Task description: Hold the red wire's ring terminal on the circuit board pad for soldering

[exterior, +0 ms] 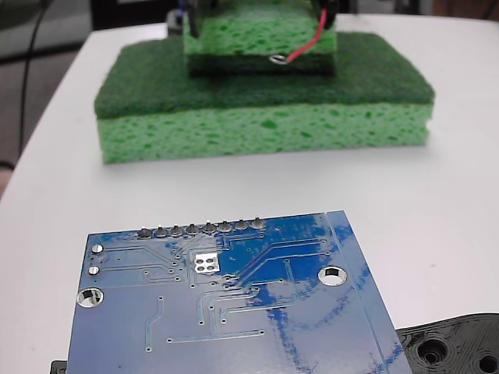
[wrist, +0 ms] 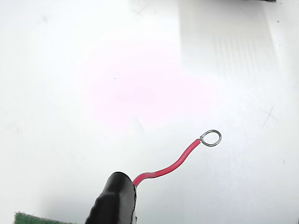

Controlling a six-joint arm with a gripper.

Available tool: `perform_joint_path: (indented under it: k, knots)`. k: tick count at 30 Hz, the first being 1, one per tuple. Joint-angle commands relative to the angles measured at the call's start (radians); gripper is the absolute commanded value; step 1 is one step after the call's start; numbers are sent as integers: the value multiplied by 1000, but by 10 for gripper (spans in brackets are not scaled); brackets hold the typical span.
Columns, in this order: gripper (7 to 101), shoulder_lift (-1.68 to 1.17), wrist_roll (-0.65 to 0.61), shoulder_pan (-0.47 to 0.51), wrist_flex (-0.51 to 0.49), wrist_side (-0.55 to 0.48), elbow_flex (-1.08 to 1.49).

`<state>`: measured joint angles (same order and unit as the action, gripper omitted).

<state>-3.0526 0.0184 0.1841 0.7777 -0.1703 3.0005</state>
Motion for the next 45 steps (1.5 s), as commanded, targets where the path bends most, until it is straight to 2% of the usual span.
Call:
perform_joint_path:
  k: [1, 23, 34, 40, 45]
  knots:
    - [1003, -2, 0, -6, -3, 11, -5]
    - [1003, -2, 23, -5, 0, 34, -37]
    - [1003, 8, 40, 29, 8, 38, -101]
    - [1003, 196, 21, 38, -37, 34, -232]
    - [1003, 414, -28, 107, -89, -55, -354]
